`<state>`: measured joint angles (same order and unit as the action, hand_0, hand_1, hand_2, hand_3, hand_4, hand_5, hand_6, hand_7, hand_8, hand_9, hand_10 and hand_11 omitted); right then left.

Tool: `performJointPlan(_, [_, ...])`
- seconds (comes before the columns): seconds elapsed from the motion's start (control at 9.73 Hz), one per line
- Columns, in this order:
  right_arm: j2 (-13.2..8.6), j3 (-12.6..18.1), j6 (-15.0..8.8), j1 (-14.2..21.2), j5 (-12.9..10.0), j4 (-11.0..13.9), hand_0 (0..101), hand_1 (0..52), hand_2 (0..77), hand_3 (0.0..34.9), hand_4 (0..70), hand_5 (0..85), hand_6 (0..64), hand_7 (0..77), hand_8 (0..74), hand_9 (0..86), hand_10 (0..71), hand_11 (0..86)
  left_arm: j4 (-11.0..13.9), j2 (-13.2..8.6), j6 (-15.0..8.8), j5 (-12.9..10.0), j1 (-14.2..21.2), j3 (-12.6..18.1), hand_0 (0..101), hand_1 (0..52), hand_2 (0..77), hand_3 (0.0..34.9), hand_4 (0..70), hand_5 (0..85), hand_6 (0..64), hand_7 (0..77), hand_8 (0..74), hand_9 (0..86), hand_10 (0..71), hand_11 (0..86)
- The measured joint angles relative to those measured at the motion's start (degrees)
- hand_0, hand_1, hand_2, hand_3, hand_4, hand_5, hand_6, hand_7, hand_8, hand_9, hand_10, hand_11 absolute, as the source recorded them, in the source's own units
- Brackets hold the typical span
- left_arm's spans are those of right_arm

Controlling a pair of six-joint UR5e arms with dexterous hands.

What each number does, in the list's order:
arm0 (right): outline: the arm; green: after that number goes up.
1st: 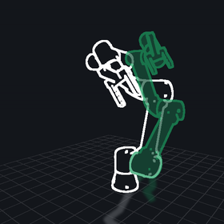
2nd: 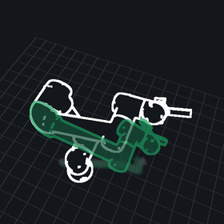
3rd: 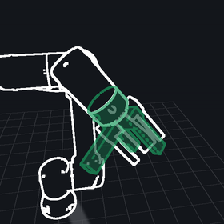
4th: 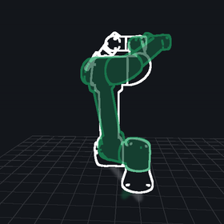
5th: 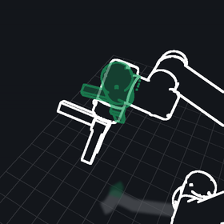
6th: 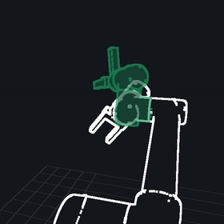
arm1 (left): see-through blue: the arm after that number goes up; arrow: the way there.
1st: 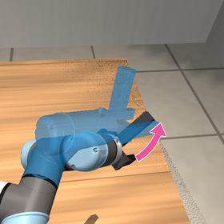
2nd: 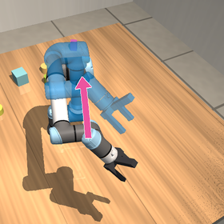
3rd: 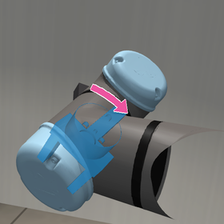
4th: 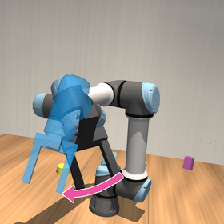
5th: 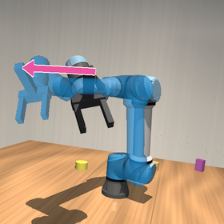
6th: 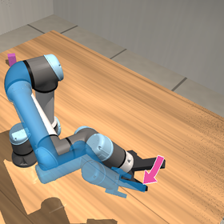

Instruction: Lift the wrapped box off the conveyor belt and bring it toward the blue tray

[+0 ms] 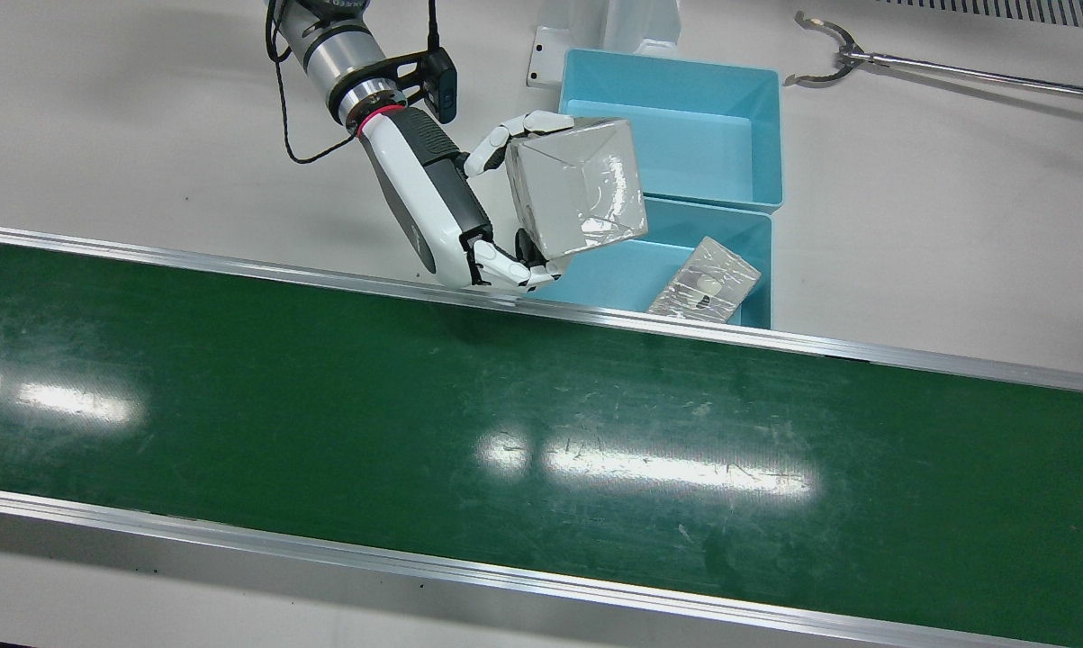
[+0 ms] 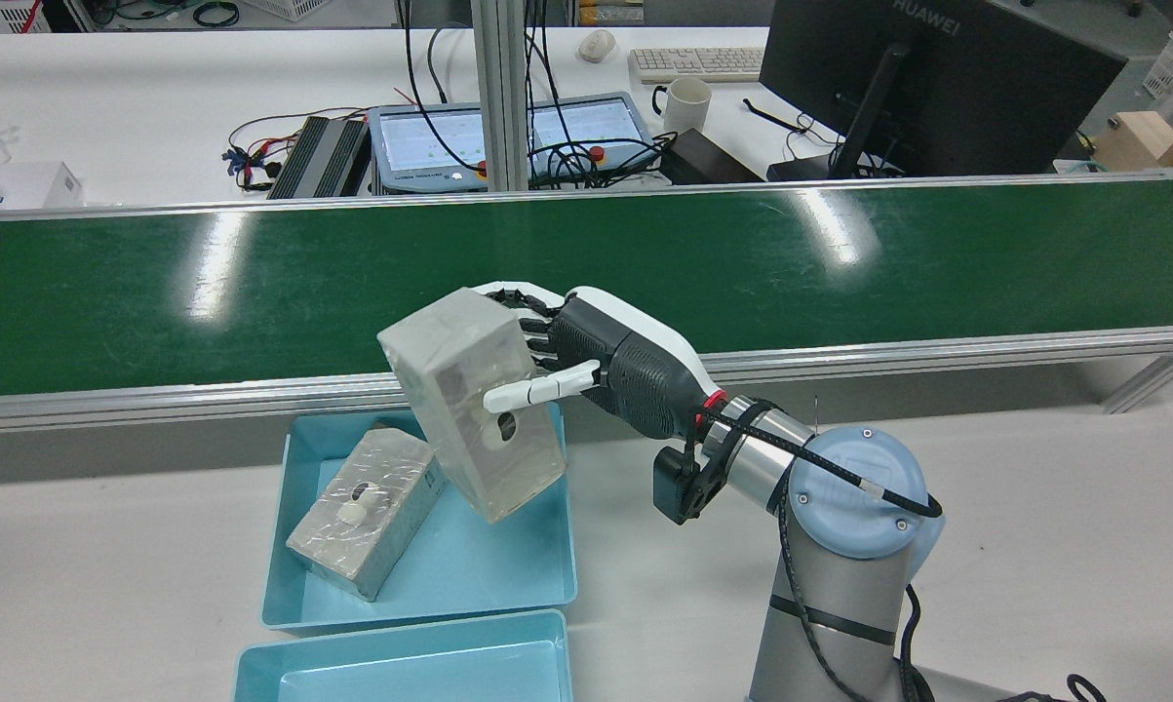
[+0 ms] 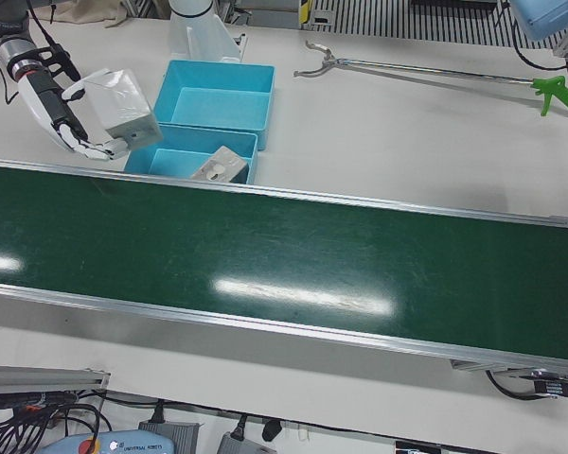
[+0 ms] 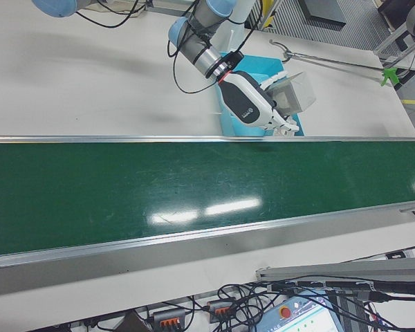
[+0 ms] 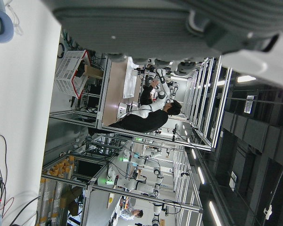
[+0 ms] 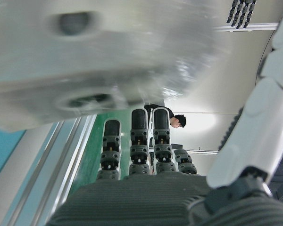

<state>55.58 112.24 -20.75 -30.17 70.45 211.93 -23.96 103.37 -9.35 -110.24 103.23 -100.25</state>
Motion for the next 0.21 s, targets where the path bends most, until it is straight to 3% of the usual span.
performJointPlan(0.1, [-0.12,0.37,0.00,0.71,0.04,0.00,39,2.2,2.2,6.2,0.0,7.6,3.8,24.0,15.8,24.5,23.5,27.8,0.00,0.00,0.00,0.00,0.00,0.00,0,0.0,0.5,0.0,0.0,1.1,0.5,0.5,0.5,0.5,0.5,0.5])
performJointPlan(0.21, [-0.21,0.87,0.00,1.25,0.11,0.03,39,4.4,1.6,6.1,0.0,2.2,0.0,9.3,2.2,16.4,0.0,8.2,0.00,0.00,0.00,0.00,0.00,0.00,0,0.0,0.5,0.0,0.0,1.1,0.5,0.5,0.5,0.5,0.5,0.5])
